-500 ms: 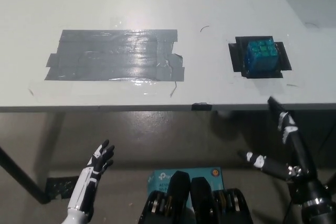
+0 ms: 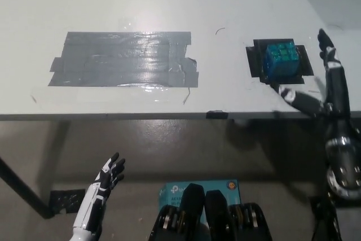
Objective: A rubick's cube is kept in the black marked spot on the table and the robot uses its right arm to pick it up and hands it to a person
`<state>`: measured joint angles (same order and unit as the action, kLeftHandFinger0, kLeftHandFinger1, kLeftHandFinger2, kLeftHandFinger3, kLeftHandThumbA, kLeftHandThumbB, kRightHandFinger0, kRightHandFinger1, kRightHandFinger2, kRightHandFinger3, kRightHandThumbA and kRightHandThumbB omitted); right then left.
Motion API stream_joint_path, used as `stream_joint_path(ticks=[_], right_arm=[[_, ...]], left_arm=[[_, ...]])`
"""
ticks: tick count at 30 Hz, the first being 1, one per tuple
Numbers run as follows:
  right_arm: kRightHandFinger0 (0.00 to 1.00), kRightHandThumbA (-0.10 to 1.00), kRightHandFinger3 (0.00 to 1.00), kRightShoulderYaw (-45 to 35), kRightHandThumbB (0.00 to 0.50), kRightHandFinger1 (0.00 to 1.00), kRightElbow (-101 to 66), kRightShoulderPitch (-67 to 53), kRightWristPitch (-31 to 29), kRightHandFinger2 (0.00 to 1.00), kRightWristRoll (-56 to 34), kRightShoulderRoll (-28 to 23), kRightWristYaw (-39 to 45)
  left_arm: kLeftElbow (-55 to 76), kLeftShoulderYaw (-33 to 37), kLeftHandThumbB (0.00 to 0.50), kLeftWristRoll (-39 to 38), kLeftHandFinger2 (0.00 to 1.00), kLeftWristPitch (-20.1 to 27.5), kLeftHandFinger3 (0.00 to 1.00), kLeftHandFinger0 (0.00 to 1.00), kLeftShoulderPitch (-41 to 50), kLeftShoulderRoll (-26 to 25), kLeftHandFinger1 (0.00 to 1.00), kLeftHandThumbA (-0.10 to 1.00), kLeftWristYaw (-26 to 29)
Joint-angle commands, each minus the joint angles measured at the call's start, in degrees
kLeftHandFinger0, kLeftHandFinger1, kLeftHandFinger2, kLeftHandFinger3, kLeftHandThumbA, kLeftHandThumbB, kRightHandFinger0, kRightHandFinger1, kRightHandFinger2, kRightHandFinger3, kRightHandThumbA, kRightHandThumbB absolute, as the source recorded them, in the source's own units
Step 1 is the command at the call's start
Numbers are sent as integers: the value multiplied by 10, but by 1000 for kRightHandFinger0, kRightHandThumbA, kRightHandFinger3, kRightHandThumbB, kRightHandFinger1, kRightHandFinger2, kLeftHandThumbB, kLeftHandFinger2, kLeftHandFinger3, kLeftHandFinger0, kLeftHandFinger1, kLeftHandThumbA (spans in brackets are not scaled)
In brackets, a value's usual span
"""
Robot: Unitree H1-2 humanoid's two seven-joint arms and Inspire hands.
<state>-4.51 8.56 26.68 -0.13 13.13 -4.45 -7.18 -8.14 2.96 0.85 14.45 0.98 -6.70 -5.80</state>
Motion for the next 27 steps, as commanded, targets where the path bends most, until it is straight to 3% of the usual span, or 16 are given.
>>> stream_joint_path(ticks=[1, 13, 21, 27], right_arm=[[1000, 911, 1000, -20, 373, 1000, 71, 69, 2, 1000, -3, 9, -53], [1000, 931, 1000, 0, 370, 1000, 321, 183, -33, 1000, 21, 6, -125], [1000, 969, 1000, 4, 392, 1000, 391, 216, -31, 1000, 8, 1, -128], [1000, 927, 1000, -2, 393, 1000, 424, 234, -40, 1000, -6, 0, -132]], left_arm=[[12, 2, 226, -8, 1000, 23, 1000, 1000, -7, -5, 1000, 1000, -12], [17, 2, 226, -5, 1000, 18, 1000, 1000, -7, -4, 1000, 1000, -11], [20, 4, 213, 0, 1000, 15, 1000, 1000, -11, -7, 1000, 1000, -11], [24, 3, 225, -1, 1000, 11, 1000, 1000, -13, -6, 1000, 1000, -11]])
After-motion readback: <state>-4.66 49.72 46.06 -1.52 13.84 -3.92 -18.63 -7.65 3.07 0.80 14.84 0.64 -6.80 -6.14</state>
